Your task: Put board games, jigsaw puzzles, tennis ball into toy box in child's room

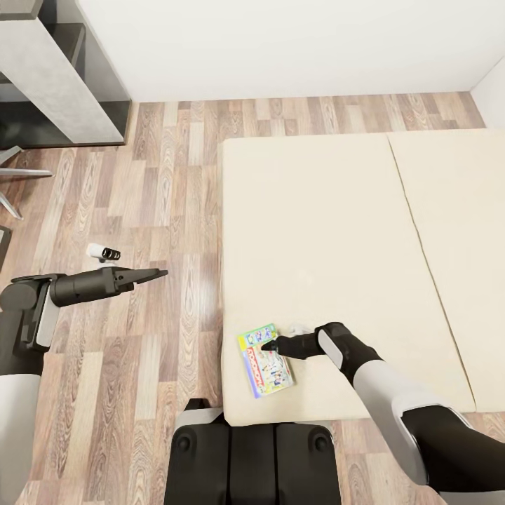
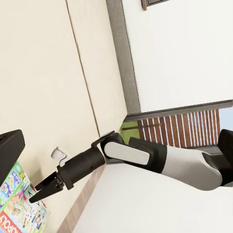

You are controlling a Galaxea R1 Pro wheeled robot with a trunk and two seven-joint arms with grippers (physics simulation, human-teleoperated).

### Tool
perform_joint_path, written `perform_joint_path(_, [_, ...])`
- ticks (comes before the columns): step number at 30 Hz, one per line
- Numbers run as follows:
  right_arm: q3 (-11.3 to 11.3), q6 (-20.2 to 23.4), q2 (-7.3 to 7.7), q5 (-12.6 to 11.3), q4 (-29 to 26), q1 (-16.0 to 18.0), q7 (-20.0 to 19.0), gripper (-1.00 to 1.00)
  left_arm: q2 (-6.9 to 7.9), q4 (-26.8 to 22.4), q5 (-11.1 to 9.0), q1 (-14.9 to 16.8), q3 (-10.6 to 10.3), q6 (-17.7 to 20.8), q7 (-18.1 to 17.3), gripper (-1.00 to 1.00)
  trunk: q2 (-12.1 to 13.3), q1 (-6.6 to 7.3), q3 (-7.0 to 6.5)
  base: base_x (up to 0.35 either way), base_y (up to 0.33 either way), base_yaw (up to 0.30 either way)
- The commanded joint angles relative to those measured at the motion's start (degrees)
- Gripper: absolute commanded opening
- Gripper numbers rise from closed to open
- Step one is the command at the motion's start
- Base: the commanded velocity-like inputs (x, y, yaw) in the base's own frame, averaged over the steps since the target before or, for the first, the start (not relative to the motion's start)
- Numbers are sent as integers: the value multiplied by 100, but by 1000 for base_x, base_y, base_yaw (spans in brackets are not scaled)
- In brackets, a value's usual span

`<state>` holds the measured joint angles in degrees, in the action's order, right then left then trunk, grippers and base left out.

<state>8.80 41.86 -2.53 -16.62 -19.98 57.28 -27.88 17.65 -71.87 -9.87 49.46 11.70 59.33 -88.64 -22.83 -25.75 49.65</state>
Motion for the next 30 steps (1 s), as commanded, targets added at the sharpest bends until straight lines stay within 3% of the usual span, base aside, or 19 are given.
perform_joint_path(1, [41, 23, -6, -52, -5, 2, 13, 100, 2, -1, 2, 2, -1, 61, -22, 100, -9, -3, 6, 0, 0, 0])
perform_joint_path(30, [24, -83, -140, -41, -14, -35, 13, 100, 73, 14, 9, -27, -1, 48, -3, 100, -9, -3, 6, 0, 0, 0])
